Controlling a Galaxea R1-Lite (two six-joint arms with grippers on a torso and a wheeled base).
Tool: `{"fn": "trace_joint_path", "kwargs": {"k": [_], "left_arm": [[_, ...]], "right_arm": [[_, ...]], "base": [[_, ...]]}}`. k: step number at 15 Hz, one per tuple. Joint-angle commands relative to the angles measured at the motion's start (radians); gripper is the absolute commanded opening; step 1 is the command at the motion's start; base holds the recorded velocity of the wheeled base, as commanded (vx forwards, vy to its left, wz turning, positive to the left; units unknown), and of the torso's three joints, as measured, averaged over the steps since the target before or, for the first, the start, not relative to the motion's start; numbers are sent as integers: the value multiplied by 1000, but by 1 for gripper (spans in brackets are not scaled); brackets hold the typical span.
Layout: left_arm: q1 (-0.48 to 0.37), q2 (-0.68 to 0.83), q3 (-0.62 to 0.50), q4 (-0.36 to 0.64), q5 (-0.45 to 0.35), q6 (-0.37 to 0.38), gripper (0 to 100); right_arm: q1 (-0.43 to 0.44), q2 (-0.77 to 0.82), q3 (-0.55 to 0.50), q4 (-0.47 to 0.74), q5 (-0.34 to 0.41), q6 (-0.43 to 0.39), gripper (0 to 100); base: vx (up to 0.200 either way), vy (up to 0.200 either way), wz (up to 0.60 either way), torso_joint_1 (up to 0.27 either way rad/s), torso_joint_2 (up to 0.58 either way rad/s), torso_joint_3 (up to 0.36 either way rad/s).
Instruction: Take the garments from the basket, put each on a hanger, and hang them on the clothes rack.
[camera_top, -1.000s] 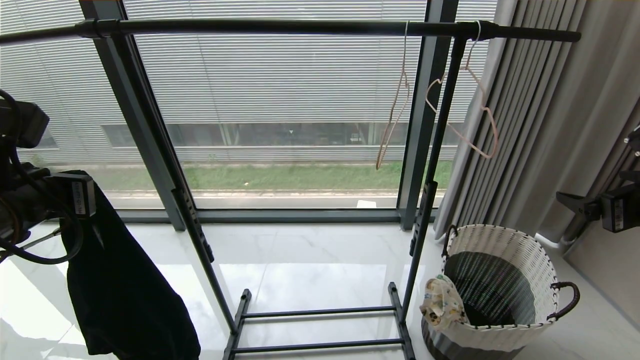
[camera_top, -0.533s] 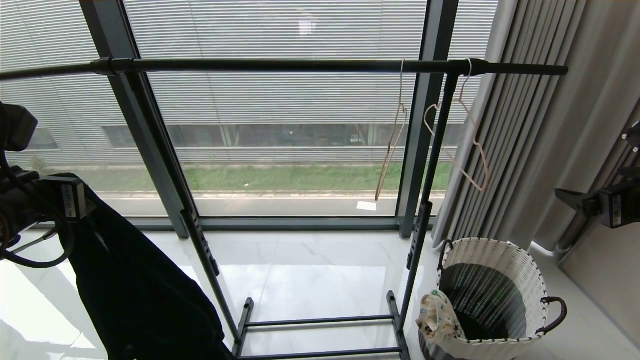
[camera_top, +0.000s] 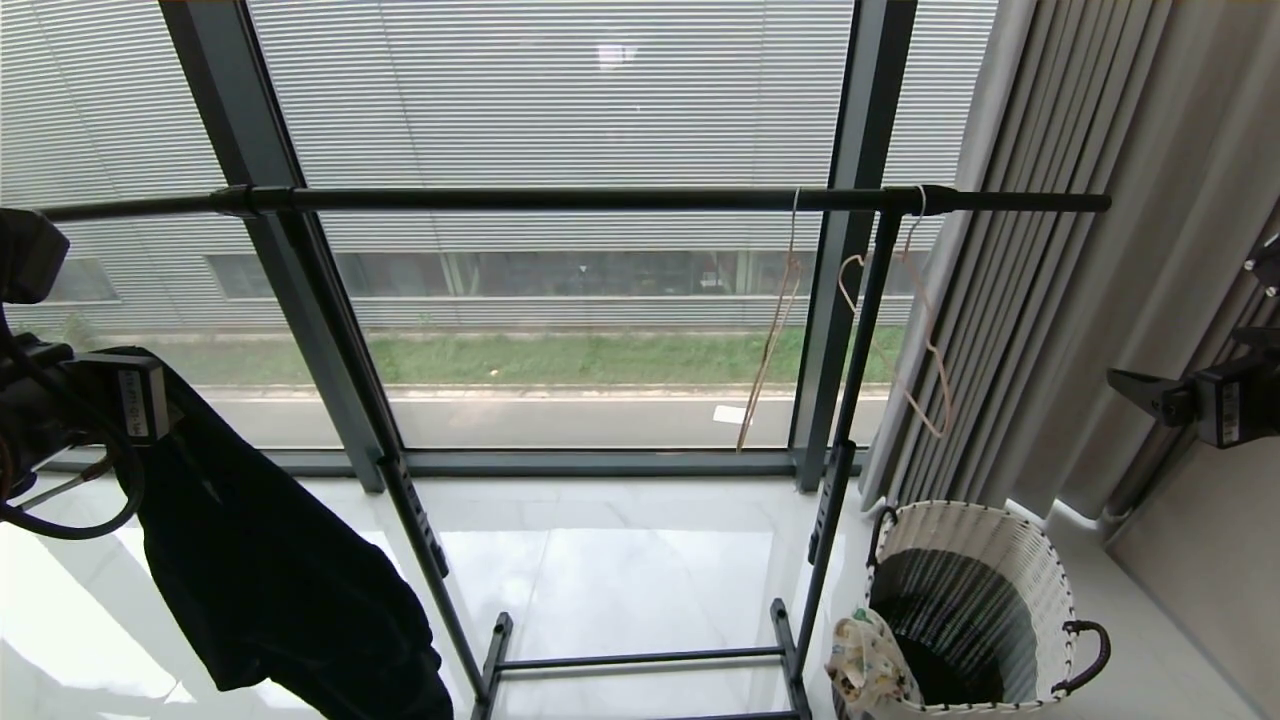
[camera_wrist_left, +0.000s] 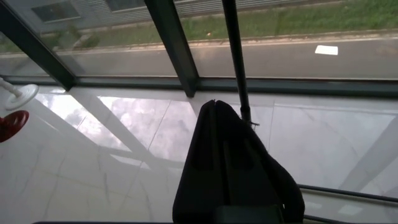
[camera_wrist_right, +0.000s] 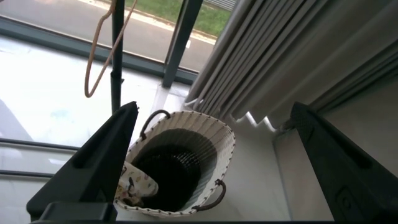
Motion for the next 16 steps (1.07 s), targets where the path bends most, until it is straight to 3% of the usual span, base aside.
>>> {"fn": "trace_joint_path", "kwargs": {"k": [1, 3, 7, 16], "left_arm": [[0, 0, 0, 0, 0, 0, 0], [0, -3, 2, 0, 0, -2, 0], [0, -9, 5, 0, 0, 0, 0], [-4, -11, 12, 0, 0, 4, 0]], "right_arm": [[0, 8, 1, -14, 12, 6, 100], [0, 19, 1, -45, 46, 30, 100], [6, 31, 2, -71, 132, 64, 100], [4, 91, -18, -73, 132, 148, 100]], "base": [[0, 0, 0, 61, -115, -61], [0, 0, 0, 18, -28, -13], [200, 200, 0, 4, -13, -3], [0, 0, 0, 0, 0, 0]]}}
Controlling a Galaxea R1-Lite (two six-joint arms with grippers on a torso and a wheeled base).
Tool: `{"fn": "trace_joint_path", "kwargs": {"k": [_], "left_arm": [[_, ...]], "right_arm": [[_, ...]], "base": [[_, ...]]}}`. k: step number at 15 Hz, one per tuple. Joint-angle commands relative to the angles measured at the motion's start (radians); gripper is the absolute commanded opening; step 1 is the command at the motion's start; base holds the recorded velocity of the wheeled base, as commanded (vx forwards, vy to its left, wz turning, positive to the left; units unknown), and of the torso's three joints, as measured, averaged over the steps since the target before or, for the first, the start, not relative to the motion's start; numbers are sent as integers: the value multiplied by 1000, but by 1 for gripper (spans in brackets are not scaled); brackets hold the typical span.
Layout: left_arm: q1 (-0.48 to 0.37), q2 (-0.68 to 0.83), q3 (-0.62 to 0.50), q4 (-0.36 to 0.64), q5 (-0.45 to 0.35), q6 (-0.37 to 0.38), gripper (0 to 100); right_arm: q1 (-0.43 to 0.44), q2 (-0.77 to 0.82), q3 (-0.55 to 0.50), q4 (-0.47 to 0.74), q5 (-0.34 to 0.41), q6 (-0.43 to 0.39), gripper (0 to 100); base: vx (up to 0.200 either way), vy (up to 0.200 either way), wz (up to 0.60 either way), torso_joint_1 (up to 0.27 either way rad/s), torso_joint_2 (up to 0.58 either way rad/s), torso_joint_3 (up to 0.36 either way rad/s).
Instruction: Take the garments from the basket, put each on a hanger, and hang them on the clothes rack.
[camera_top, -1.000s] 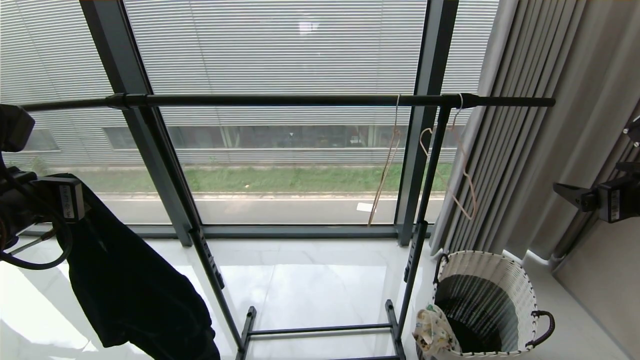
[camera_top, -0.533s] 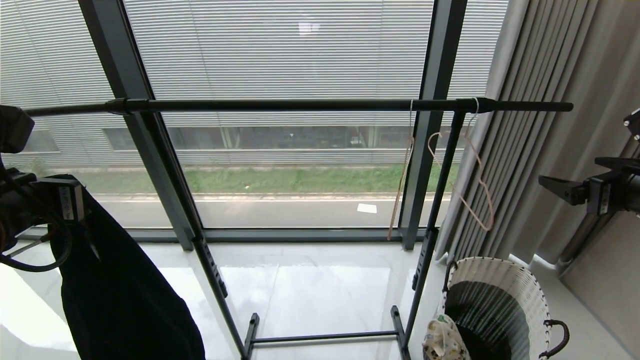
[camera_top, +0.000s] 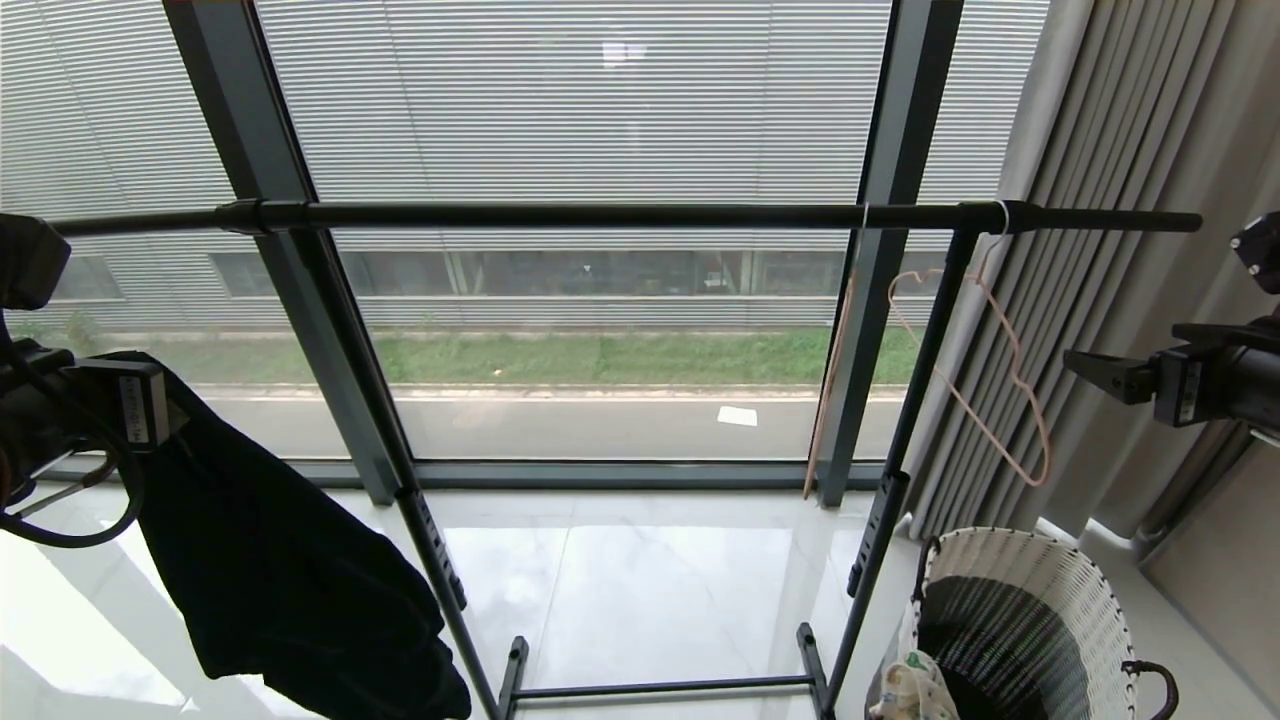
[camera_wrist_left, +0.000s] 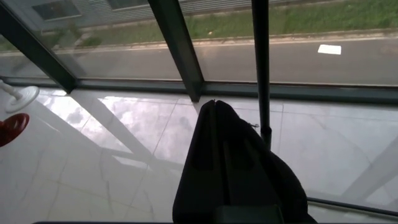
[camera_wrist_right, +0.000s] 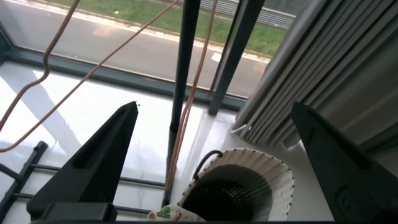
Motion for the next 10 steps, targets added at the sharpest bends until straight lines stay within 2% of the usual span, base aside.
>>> {"fn": "trace_joint_path", "kwargs": {"k": [1, 2, 6, 10], "left_arm": [[0, 0, 0, -1, 1, 2, 0], [0, 0, 0, -1, 1, 2, 0], [-6, 0, 0, -1, 1, 2, 0], [-23, -39, 39, -1, 1, 5, 0]], "right_arm": [[-1, 26, -1, 1, 0, 11, 100], [-2, 36, -1, 1, -2, 24, 100], [-5, 76, -1, 1, -3, 45, 100], [-8, 104, -3, 0, -3, 48, 100]], "base": [[0, 0, 0, 0, 0, 0], [0, 0, 0, 0, 0, 0], [200, 0, 0, -9, 4, 1], [0, 0, 0, 0, 0, 0]]}}
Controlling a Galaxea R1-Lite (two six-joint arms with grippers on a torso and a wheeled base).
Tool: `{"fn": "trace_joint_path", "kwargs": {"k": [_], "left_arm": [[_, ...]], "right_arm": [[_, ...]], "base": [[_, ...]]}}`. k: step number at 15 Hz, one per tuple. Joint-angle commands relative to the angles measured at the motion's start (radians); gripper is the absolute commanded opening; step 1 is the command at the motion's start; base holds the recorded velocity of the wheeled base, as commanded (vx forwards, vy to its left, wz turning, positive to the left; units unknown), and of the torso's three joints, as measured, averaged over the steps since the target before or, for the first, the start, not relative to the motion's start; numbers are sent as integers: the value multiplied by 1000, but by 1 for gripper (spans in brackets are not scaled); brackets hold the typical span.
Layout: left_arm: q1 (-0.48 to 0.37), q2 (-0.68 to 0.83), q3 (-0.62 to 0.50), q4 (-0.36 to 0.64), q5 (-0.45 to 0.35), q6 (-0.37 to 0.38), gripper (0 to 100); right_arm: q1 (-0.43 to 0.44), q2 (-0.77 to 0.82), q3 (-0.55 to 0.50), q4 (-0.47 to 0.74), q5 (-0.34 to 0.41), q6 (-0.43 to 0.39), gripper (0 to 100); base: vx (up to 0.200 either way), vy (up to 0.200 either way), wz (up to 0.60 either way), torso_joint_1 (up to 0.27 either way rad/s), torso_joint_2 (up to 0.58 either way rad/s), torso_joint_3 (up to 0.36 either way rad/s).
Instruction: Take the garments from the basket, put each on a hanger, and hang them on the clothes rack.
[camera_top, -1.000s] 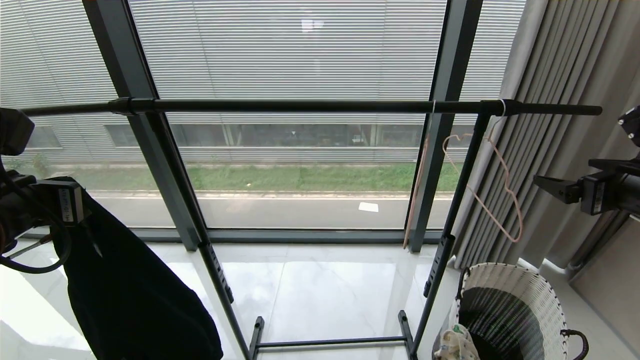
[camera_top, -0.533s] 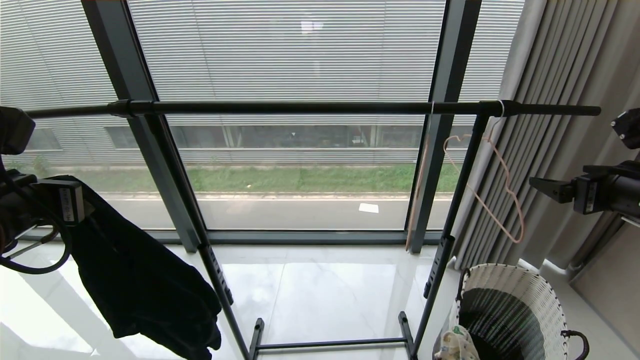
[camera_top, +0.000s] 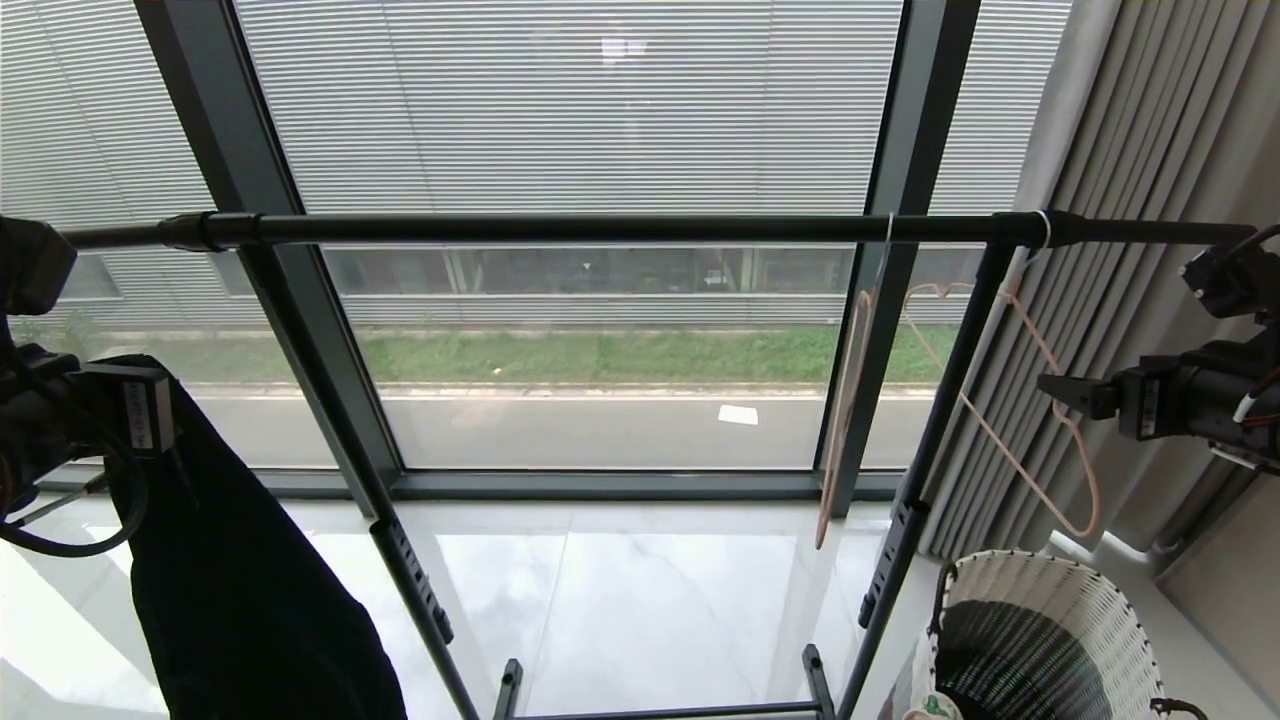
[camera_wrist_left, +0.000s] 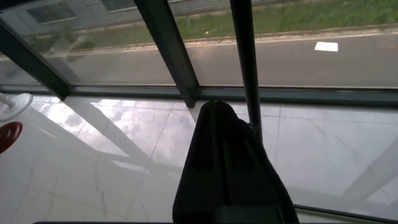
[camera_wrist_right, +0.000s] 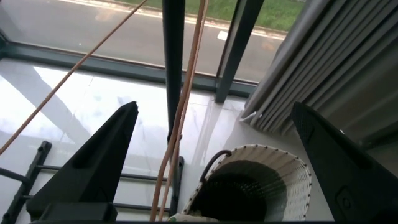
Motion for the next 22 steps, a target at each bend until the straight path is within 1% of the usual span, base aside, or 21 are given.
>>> {"fn": "trace_joint_path", "kwargs": {"k": [1, 2, 4, 5, 8, 11, 16, 19, 22], "left_arm": [[-10, -29, 28, 0, 1, 1, 0], [-10, -38, 34, 0, 1, -1, 0], [-10, -38, 33, -2, 2, -1, 0], [-10, -40, 33, -6, 4, -1, 0], [-10, -40, 33, -22, 13, -1, 0], [-10, -40, 30, -22, 13, -2, 0], [-10, -36, 36, -22, 11, -2, 0], [-10, -35, 37, -22, 11, -2, 0], [-10, -35, 44, -22, 11, -2, 0]], "right_arm": [[0, 25, -1, -1, 0, 4, 100], [0, 42, -10, -1, 0, 39, 100], [-1, 85, -43, -1, 0, 53, 100], [-4, 119, -75, 0, 0, 71, 100], [-3, 166, -90, 5, 0, 73, 100], [20, 197, -101, 28, -1, 71, 100], [20, 259, -182, 45, -1, 71, 100], [24, 266, -213, 95, -1, 71, 100], [31, 272, -213, 95, 0, 71, 100]], "base": [[0, 0, 0, 0, 0, 0], [0, 0, 0, 0, 0, 0], [0, 0, 0, 0, 0, 0], [0, 0, 0, 0, 0, 0], [0, 0, 0, 0, 0, 0], [0, 0, 0, 0, 0, 0], [0, 0, 0, 0, 0, 0], [0, 0, 0, 0, 0, 0], [0, 0, 0, 0, 0, 0]]}}
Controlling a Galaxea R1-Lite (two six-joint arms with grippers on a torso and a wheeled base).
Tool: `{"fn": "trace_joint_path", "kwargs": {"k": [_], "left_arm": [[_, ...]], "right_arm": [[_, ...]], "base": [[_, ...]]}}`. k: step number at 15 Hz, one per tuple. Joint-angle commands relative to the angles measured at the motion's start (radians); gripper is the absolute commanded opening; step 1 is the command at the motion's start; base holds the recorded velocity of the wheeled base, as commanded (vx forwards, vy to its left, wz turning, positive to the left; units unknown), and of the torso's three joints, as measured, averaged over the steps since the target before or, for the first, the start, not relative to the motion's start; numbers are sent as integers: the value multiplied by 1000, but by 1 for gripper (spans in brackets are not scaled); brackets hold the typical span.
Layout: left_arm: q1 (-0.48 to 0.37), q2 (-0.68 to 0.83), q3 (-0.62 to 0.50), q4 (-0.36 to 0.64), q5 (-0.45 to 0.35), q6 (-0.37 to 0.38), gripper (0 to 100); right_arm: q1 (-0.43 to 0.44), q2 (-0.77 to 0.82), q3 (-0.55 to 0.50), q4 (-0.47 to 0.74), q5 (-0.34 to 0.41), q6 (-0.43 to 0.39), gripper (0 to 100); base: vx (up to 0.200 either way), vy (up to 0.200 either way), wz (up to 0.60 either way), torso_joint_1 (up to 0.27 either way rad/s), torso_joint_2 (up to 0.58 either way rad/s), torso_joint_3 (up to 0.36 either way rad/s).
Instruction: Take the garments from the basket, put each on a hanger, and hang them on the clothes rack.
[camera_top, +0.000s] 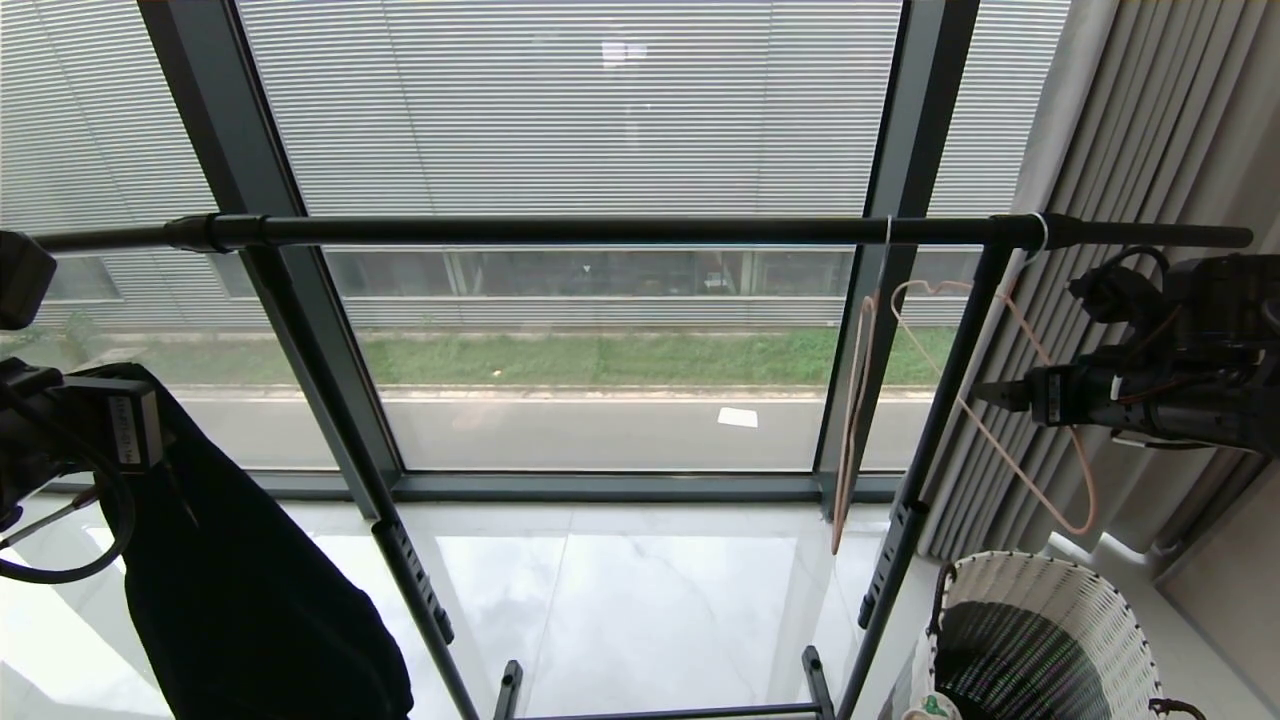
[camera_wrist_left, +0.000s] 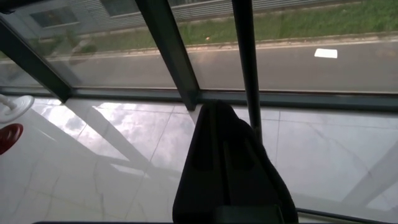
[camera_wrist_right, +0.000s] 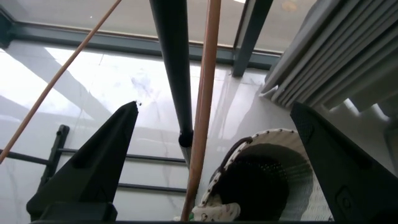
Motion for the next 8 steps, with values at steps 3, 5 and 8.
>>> {"fn": "trace_joint_path", "kwargs": {"k": [3, 5, 8], "left_arm": [[0, 4, 2, -1, 0, 0, 0], [0, 4, 2, -1, 0, 0, 0], [0, 3, 2, -1, 0, 0, 0]], "right_arm": [[10, 3, -1, -1, 1, 0, 100], [13, 3, -1, -1, 1, 0, 0], [17, -3, 1, -1, 1, 0, 0]], "base": [[0, 0, 0, 0, 0, 0], [0, 0, 0, 0, 0, 0], [0, 0, 0, 0, 0, 0]]}}
